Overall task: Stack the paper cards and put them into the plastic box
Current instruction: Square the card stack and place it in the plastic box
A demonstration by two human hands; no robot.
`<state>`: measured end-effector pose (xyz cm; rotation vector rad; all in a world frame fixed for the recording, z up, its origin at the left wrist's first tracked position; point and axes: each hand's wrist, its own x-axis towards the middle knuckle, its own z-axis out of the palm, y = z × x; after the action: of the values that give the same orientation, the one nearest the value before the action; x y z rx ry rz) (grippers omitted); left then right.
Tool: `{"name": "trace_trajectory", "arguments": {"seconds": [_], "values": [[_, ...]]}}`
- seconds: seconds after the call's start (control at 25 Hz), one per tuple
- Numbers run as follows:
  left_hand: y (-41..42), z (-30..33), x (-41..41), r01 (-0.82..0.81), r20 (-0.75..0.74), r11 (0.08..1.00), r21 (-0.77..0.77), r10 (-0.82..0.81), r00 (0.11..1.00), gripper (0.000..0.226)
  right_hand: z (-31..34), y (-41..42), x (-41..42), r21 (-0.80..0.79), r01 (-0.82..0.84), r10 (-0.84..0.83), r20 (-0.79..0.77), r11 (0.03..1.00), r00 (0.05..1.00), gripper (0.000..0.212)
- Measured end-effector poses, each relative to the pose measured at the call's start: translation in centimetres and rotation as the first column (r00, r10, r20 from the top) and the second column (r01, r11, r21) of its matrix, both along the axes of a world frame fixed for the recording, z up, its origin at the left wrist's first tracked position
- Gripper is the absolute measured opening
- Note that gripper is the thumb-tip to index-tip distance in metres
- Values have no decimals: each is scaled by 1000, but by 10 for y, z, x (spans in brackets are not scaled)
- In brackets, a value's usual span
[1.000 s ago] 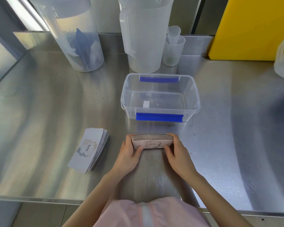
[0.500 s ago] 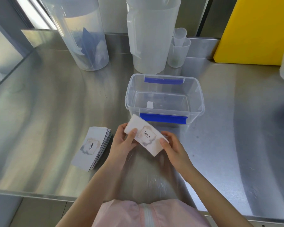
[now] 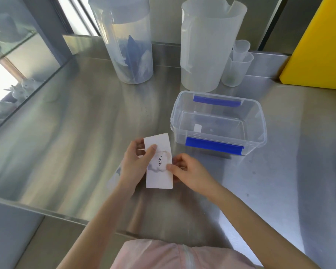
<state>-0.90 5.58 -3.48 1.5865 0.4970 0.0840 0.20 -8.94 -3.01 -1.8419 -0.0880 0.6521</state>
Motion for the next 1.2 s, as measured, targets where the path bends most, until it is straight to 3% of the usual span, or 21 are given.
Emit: {"name": "trace_trajectory", "arguments": {"seconds": [0.16,0.28,0.4,0.56,0.64,0.72,0.88,0.96,1.04,1.2], "values": [[31,2,-3,16,-51,984,178,-7,999,32,-4,35,2,-47,-89,87,-44,995,995,21],[48,0,-6,53,-112,968,246,-26,993,48,-1,54,0,-11,-204,202,-110,979,973,26],[62,-6,-6,91,-163,958,270,-48,985,47,-1,67,1,-43,-261,253,-135,964,958,27],[73,-23,-5,130,-200,927,351,-61,978,35,-10,73,2,-281,-274,273,-42,920,961,34],[74,-25,-4,130,-224,945,299,-63,973,39,-11,69,2,-380,-234,263,26,895,964,33],[76,-25,-1,157,-301,961,228,-84,950,37,-12,65,5,-337,-207,213,-18,918,977,30],[80,-12,2,355,-468,918,174,-240,850,32,-23,68,5,-51,-117,105,-199,992,974,14],[87,-11,1,407,-477,912,60,-332,814,35,-29,68,2,-28,-84,77,-198,996,977,26],[92,-11,1,457,-449,888,-43,-426,785,47,-31,66,0,-10,-63,60,-195,998,979,34],[91,-17,6,542,-424,835,-92,-525,738,79,-34,55,-1,68,-32,47,-234,997,971,35]]}}
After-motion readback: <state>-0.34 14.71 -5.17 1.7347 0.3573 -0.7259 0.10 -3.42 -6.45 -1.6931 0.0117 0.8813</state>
